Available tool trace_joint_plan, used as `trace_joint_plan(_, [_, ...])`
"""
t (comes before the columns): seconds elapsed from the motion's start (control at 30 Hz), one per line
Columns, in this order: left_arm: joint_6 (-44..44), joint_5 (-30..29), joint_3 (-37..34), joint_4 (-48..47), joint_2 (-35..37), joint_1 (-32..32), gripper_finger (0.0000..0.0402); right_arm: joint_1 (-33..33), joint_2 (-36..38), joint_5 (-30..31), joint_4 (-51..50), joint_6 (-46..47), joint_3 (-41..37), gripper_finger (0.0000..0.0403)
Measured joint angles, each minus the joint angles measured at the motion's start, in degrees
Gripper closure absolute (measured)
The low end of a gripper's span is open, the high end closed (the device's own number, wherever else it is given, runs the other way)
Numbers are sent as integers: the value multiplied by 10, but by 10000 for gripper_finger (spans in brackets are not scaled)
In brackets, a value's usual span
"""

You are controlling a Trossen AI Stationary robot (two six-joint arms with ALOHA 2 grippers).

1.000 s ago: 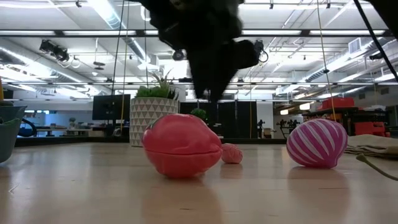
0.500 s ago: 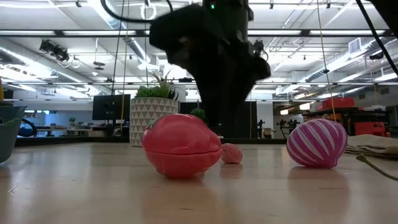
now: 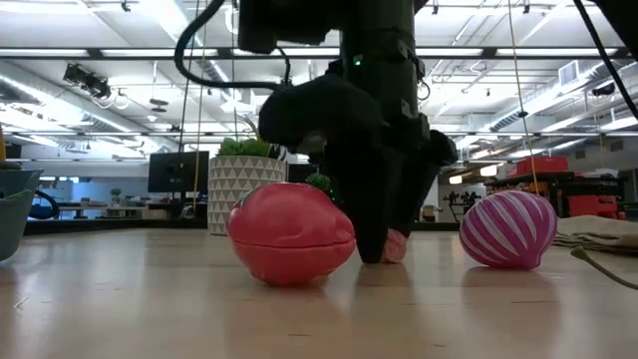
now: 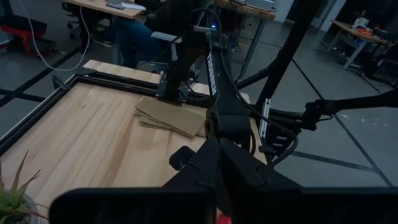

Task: Pick and placing Produce into tupperware
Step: Put the peach into the bin

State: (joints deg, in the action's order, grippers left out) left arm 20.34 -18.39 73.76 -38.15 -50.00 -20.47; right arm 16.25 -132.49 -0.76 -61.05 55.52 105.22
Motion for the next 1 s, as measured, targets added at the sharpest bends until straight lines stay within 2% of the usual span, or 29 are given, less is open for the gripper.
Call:
trace_joint_plan(0.3, [-1,0,0,-2,0,0,387,0,2,-9,25,20,-11,245])
trace_joint_plan(0.7, [-1,0,0,-1,0,0,377,0,5,-10,36,35,-12,290])
trace_joint_plan(0.9, [-1,0,0,-1,0,0,385,-8,18,-10,82,43,-12,310])
trace_joint_plan(1.0, [-1,0,0,-1,0,0,389,-15,38,12,126,55,-12,314])
